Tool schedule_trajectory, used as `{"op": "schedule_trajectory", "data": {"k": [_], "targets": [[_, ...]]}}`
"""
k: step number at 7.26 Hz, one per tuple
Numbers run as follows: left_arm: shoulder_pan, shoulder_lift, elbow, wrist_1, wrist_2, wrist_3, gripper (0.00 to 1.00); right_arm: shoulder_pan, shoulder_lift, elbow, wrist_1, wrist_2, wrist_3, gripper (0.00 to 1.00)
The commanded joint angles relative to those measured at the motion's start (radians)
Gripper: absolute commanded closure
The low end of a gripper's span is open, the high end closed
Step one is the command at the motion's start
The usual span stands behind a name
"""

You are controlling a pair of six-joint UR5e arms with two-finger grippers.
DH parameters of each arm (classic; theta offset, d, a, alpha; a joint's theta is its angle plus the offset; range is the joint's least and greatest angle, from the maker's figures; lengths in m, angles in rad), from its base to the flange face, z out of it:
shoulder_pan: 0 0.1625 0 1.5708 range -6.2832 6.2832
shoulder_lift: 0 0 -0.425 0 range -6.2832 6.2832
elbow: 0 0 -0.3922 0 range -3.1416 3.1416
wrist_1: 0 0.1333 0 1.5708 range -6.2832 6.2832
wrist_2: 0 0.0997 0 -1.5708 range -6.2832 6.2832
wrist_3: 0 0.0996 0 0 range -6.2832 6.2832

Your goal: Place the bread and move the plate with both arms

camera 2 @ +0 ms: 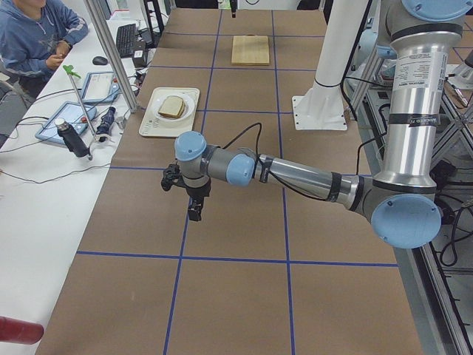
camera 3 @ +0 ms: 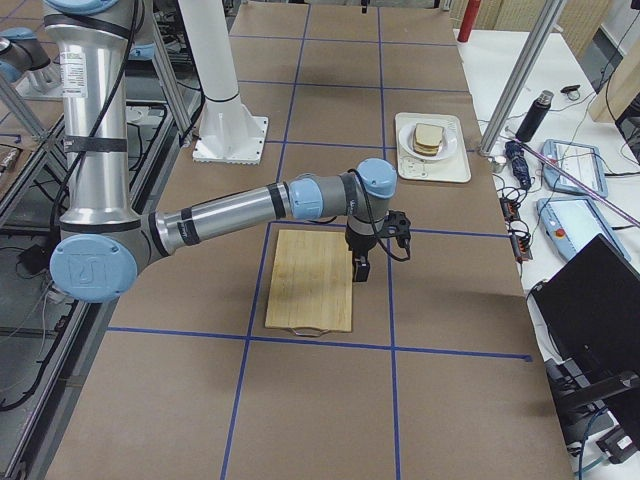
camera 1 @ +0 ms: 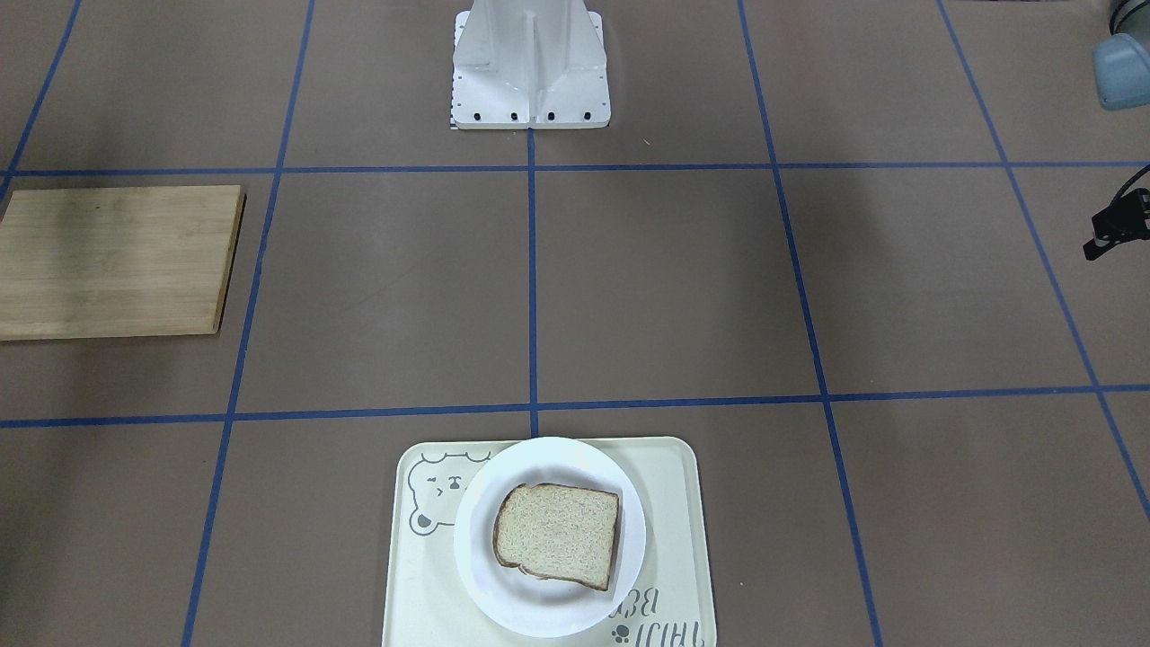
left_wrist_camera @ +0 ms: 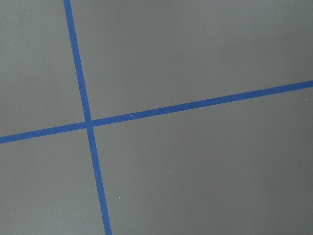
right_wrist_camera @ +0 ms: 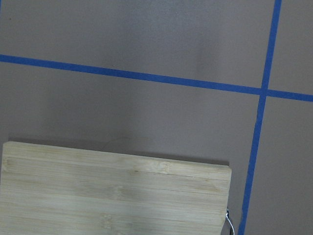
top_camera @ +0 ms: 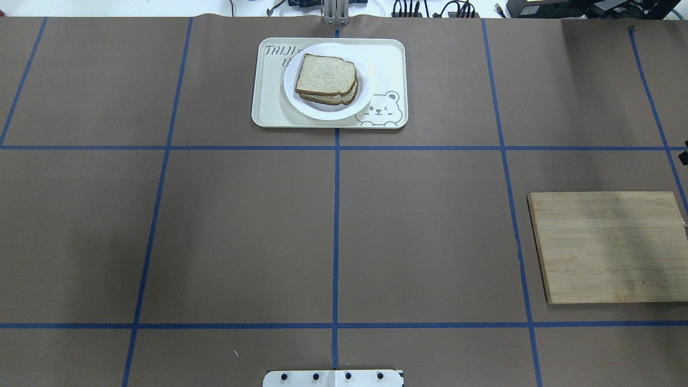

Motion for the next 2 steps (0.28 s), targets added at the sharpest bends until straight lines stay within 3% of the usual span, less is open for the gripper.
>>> {"op": "schedule_trajectory", "data": {"k": [1, 2], "targets": [[0.0, 0.0, -0.001, 0.0, 0.0, -0.001, 0.02, 0.0, -0.002, -0.003, 0.0, 0.002, 0.0, 0.0], [0.0, -0.001, 0.0, 0.0, 0.0, -0.001, 0.02, 0.0, -0.004, -0.005, 0.0, 0.002, -0.002, 0.0]]}}
